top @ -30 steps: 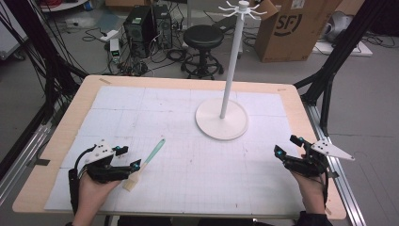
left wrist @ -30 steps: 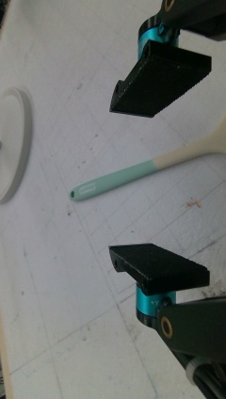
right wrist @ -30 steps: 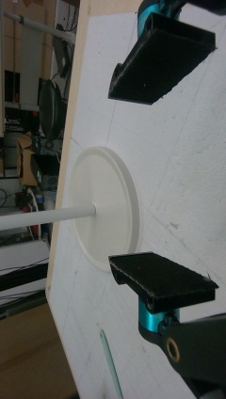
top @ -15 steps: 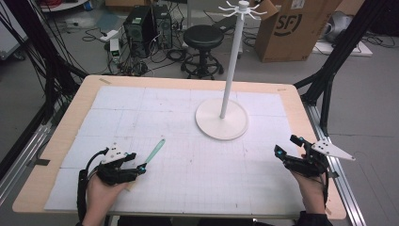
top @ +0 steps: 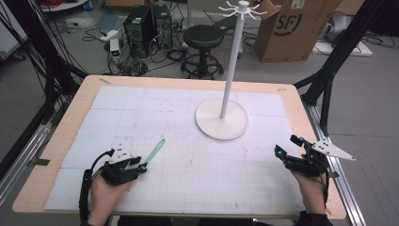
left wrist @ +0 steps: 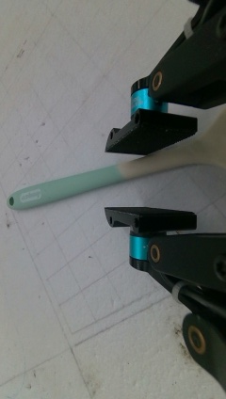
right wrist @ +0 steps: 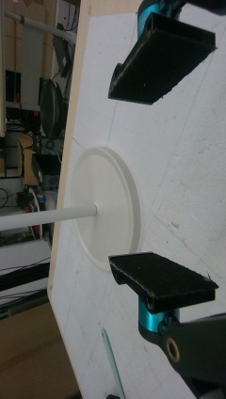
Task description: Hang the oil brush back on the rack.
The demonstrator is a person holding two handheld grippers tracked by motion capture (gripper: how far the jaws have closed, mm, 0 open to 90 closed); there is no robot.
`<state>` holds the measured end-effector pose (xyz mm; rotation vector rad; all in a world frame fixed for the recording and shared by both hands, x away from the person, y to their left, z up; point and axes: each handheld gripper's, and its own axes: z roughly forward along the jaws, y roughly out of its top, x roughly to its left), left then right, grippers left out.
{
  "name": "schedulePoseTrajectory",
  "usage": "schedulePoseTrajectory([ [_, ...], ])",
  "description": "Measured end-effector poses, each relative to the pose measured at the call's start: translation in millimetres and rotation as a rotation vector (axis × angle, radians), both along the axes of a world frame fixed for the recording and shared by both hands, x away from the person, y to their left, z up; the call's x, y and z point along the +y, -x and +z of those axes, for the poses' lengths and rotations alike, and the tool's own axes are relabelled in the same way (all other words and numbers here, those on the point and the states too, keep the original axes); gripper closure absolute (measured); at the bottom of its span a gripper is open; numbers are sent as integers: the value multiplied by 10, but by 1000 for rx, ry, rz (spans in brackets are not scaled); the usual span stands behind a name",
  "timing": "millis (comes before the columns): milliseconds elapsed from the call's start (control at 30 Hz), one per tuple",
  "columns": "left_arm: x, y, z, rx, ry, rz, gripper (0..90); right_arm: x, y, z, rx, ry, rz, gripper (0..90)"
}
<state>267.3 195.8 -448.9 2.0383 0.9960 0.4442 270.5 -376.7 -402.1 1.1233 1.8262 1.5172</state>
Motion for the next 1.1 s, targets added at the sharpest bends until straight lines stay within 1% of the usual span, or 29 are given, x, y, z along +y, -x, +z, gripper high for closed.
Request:
schedulePoseTrajectory([
  [67, -12, 5, -1, -6, -6, 0, 638, 0, 0, 0, -1, 0, 0, 165],
  [133, -27, 8, -3, -8, -2, 2, 647, -2, -2, -1, 0, -1, -3, 165],
  [200, -29, 11, 2, -8, -14, -1, 655, -3, -2, -1, 0, -1, -4, 165],
  [333, -51, 29, 0, -12, -19, -4, 690, -3, -2, -1, 0, -1, -4, 165],
  [367, -55, 32, 0, -13, -24, -5, 714, -3, -2, -1, 0, -1, -4, 165],
  [400, -60, 35, -1, -16, -26, -4, 714, -3, -2, -1, 0, -1, -4, 165],
  [533, -71, 46, -6, -12, -20, 1, 756, -6, -1, 3, -2, -3, -2, 165],
  [600, -71, 45, -6, -3, -11, 6, 776, -7, 5, 6, 0, -4, 0, 165],
  [667, -73, 42, -8, -3, -3, 13, 798, -8, 6, 9, -2, -3, 0, 165],
  [900, -76, 44, -6, 10, 11, 34, 814, -12, 10, 15, -10, -1, 2, 165],
  [967, -81, 50, -6, 3, 2, 35, 817, -11, 12, 17, -10, -3, 2, 165],
  [1100, -87, 56, -9, 1, 7, 39, 823, -12, 13, 20, -9, -4, 3, 165],
])
